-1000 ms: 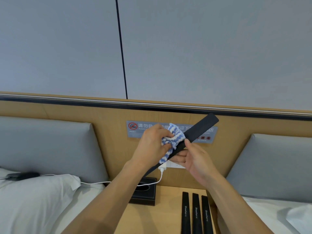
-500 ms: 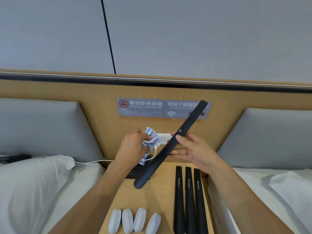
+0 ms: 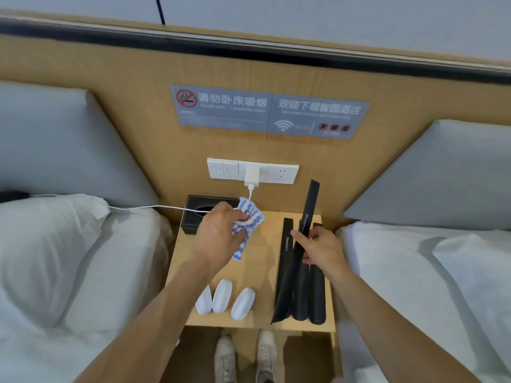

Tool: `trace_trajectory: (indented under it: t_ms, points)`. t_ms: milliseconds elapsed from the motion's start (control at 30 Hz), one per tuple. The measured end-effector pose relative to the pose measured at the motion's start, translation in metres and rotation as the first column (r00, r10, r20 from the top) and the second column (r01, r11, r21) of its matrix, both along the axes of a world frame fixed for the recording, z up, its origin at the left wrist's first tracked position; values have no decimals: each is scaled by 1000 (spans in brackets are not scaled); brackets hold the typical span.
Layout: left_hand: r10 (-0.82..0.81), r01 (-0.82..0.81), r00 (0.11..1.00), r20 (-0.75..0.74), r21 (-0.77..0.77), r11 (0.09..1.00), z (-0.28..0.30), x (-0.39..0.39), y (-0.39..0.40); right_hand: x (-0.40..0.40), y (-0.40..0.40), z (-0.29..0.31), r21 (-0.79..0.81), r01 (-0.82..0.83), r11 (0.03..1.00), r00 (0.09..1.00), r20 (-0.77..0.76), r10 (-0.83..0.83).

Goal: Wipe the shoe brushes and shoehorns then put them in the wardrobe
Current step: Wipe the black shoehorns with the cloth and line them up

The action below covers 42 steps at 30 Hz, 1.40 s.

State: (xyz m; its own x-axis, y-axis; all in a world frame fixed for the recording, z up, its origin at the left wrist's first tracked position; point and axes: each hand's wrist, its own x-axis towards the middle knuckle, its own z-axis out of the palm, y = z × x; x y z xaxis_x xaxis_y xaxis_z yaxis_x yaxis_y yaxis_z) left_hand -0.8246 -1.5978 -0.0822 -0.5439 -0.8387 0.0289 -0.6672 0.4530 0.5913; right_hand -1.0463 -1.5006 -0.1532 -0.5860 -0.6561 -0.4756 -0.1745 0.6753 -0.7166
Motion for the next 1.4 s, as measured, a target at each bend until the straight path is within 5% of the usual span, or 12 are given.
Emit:
trace_trajectory:
  t_ms: [267,533,867,1400]
  points:
    - [76,-75,997,-9,71,995,-48,12,6,10,-24,-104,358,-72,931,977,-161,137]
    - [126,-126,992,12,59,990,-84,27,3,24,-72,-172,490,-114,865,925,-266,272]
    - [168,-171,985,39,99,980,-120,40,4,19,-97,-211,540,-100,836,905,-299,302]
    - [193,-191,981,-8,113,975,-120,29,9,9,-88,-192,472,-224,853,908,-218,359]
